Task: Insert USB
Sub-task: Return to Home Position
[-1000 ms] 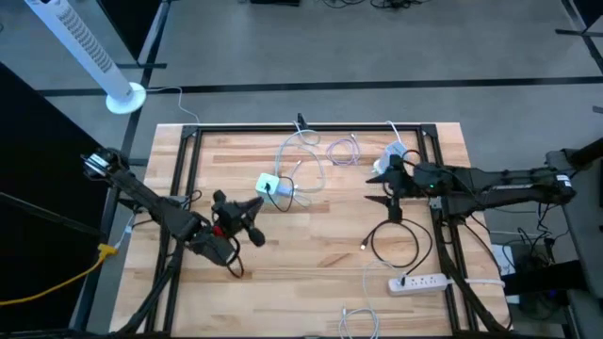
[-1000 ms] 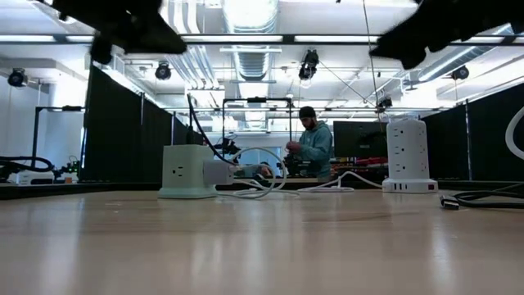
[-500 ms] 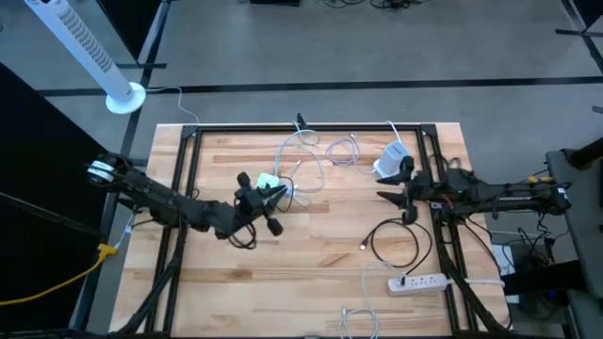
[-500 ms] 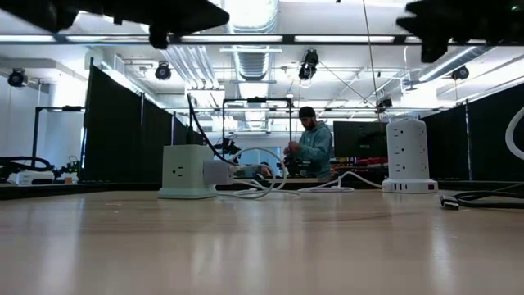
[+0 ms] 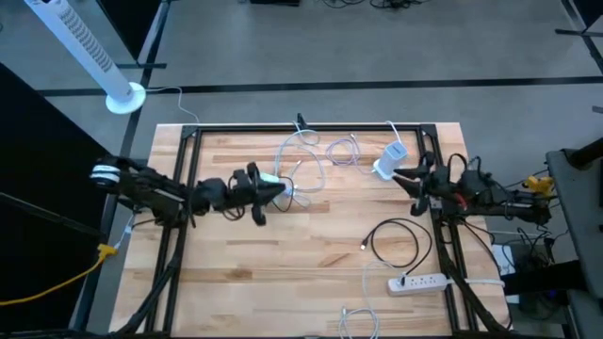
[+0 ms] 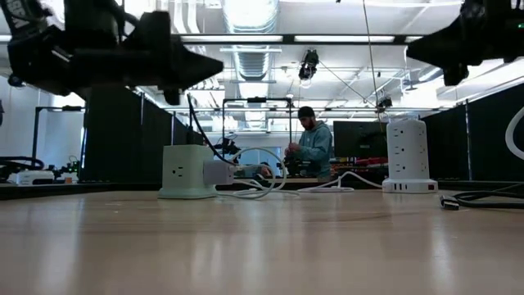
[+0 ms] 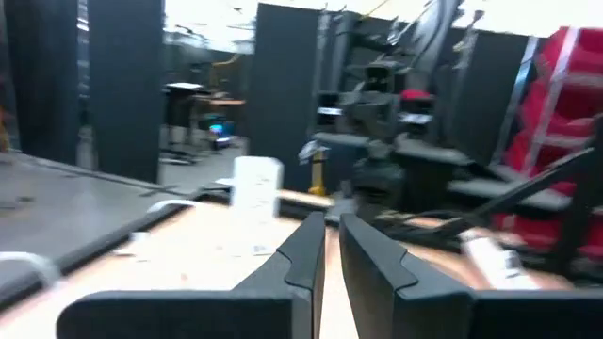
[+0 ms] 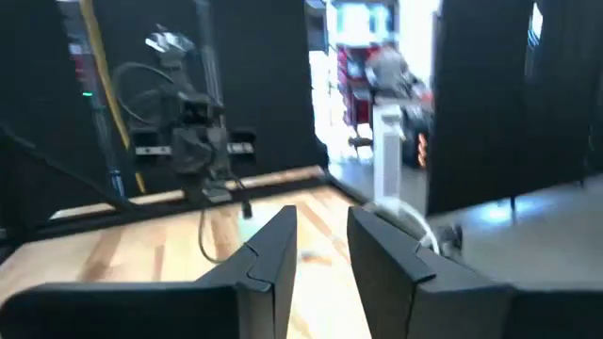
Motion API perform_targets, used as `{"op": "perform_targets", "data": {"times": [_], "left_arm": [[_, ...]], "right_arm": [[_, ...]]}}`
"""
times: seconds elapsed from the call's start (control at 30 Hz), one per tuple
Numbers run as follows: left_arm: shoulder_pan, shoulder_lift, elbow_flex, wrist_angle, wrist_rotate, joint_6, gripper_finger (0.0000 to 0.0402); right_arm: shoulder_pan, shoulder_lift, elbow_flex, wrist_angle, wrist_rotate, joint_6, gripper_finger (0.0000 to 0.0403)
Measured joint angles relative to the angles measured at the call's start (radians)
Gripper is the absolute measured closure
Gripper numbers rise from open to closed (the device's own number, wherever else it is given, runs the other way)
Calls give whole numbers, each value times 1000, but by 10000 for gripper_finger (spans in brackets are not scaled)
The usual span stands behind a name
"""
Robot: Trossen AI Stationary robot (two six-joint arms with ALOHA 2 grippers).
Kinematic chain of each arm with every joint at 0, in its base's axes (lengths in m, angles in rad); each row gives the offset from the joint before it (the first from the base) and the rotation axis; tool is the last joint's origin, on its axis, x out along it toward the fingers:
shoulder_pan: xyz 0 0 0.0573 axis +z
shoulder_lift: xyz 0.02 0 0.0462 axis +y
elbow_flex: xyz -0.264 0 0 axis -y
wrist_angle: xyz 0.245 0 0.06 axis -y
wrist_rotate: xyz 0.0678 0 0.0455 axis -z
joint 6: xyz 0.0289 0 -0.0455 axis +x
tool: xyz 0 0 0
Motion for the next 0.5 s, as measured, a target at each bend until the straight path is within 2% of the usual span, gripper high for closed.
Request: {"op": "perform_targets", "data": {"times": [0.07, 0.13, 0.2, 0.27, 0.37, 0.5], "left_arm": [[32, -24, -23, 6, 0, 36, 377], [59, -75, -80, 43, -1, 60, 377], [82, -145, -179, 114, -3, 58, 377], [95, -221, -290, 218, -8, 51, 377], [94, -347, -283, 75, -3, 53, 377], [83, -444, -245, -129, 33, 47, 377]], "right_arm": [[0, 14, -1, 6, -18, 54, 334], [0, 14, -2, 28, -84, 67, 345], [0, -5, -2, 45, -130, 57, 358], [-1, -12, -2, 70, -132, 24, 372], [-8, -4, -8, 78, -133, -20, 396], [-15, 21, -50, 110, -165, 17, 399]]}}
